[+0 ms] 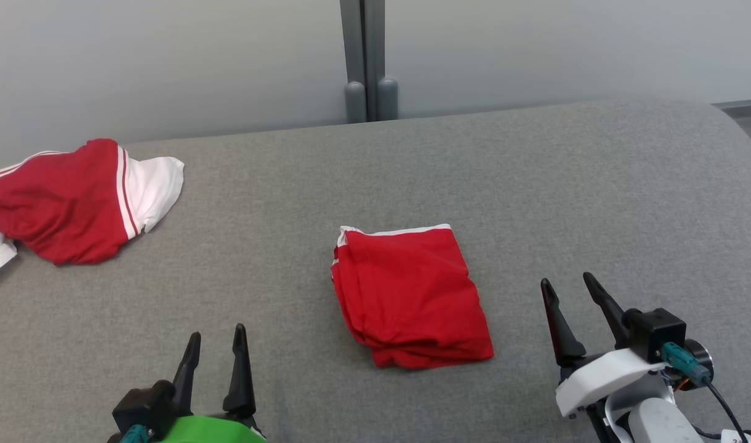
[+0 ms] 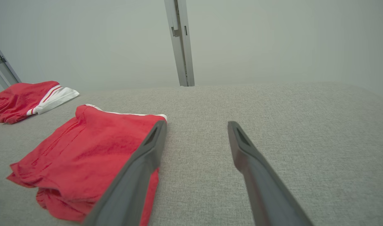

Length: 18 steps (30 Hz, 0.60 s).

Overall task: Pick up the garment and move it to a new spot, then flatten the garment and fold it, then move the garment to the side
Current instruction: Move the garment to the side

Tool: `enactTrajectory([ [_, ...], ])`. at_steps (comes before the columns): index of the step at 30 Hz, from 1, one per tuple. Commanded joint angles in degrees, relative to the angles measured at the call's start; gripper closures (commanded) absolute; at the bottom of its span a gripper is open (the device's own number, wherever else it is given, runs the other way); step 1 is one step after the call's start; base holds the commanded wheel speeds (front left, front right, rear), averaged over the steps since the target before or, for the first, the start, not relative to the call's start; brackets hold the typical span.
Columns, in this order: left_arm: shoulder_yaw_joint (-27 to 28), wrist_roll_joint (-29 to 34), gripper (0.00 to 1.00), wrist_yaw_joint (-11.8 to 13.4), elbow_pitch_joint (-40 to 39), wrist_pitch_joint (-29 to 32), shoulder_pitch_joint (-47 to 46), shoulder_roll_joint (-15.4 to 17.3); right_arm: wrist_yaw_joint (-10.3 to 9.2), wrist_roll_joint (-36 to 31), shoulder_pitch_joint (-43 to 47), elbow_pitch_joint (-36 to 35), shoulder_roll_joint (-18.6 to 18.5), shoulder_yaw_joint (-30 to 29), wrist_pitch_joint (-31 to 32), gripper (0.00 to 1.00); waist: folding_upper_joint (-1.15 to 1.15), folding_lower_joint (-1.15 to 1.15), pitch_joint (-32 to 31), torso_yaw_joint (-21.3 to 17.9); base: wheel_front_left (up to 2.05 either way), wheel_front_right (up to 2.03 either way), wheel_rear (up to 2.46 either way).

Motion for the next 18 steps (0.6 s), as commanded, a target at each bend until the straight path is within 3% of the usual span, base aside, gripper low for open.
enactTrajectory([
  [1, 0.2, 0.6, 0.0, 0.2, 0.1, 0.0, -0.1, 0.2, -0.06, -0.1, -0.4, 0.0, -0.1, -0.1, -0.3, 0.0, 0.0, 0.0, 0.1, 0.1, 0.0, 0.0, 0.0],
  [11, 0.4, 0.3, 0.0, 0.1, -0.2, 0.0, -2.0, 0.2, -0.06, -2.7, -5.5, 4.1, -0.1, -0.5, 0.6, 0.0, 0.0, 0.0, 2.5, 1.4, 0.0, 0.0, 0.0],
  [18, 0.6, -0.2, 0.0, 0.0, -0.4, 0.0, -3.8, 0.2, -0.06, -4.9, -13.9, 8.8, -0.2, 3.2, 8.0, 0.0, 0.0, 0.0, 5.1, 3.6, 0.0, 0.0, 0.0],
])
